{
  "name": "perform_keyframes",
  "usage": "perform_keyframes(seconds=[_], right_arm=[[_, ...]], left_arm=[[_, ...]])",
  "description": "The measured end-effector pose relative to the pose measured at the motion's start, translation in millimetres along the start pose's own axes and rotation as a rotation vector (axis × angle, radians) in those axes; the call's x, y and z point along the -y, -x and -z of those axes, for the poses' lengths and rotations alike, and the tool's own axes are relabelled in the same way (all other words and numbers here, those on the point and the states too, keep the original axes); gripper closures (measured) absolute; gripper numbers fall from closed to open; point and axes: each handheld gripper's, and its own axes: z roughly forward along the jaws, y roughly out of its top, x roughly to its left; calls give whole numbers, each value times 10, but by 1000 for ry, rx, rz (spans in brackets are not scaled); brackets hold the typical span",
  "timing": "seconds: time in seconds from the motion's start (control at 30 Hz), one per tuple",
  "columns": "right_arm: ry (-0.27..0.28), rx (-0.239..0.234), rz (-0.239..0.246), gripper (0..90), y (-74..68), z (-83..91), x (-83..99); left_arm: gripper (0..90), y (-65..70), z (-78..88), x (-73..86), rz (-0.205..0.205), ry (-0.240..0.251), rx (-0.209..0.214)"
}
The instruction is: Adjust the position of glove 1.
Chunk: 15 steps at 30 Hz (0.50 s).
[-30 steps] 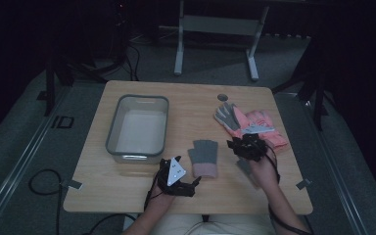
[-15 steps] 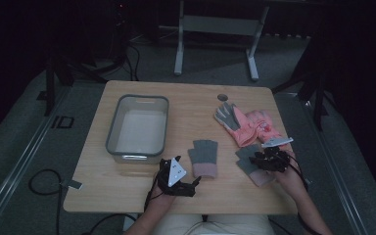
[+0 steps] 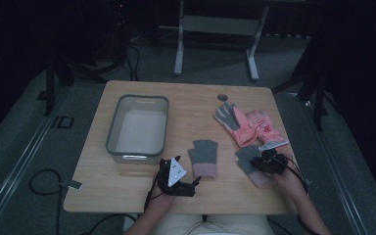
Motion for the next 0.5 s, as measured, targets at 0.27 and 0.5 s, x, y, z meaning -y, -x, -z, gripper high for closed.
perform_keyframes(seconds=[0.27, 0.5], right_arm=[[42, 26, -120, 846, -151, 273, -78], [146, 60, -204, 846, -355, 645, -195]], left_arm=[[10, -4, 3, 1, 3, 2, -1], [10, 2, 4, 2, 3, 6, -6]])
